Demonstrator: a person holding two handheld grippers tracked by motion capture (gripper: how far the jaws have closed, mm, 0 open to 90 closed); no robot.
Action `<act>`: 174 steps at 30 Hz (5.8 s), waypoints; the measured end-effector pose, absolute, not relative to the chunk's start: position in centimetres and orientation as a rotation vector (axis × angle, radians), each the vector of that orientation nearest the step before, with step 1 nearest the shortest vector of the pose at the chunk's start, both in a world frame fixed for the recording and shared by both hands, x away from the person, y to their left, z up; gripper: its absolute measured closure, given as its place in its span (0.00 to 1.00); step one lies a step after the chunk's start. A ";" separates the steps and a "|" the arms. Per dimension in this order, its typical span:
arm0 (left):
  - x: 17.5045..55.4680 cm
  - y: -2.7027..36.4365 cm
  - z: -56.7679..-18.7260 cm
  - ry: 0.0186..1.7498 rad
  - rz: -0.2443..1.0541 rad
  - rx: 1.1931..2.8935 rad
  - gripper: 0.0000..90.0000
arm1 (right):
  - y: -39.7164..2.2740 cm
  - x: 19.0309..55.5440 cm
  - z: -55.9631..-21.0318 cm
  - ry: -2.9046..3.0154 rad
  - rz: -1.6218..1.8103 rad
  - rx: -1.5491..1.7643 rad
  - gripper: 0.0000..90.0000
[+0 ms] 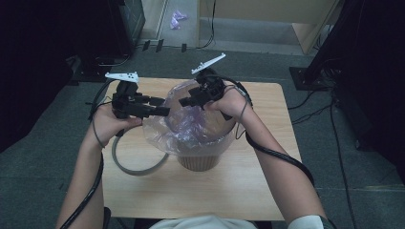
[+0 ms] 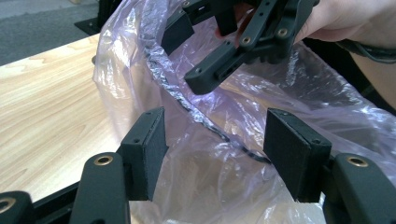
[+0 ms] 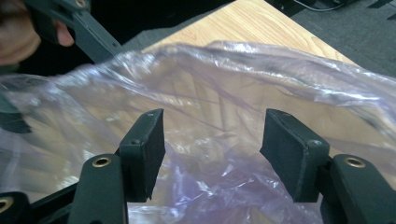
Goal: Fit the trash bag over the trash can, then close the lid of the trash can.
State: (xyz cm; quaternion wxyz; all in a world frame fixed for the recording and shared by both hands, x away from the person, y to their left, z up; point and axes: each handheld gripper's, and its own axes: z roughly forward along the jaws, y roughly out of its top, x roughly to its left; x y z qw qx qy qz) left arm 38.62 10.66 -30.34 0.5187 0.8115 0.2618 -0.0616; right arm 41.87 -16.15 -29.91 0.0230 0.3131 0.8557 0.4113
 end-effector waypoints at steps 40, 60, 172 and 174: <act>36.5 13.2 -29.7 0.668 -0.109 1.947 0.44 | -28.3 35.2 -26.9 2.538 1.320 0.887 0.36; 37.3 12.0 -33.1 0.678 -0.178 1.991 0.42 | -31.2 31.8 -28.8 2.500 1.408 0.901 0.37; 39.5 20.8 -46.7 1.080 0.163 2.089 0.33 | -33.9 35.8 -52.4 2.366 1.054 1.112 0.15; 39.4 21.2 -46.8 1.091 0.172 2.085 0.33 | -34.0 35.8 -52.4 2.365 1.053 1.112 0.15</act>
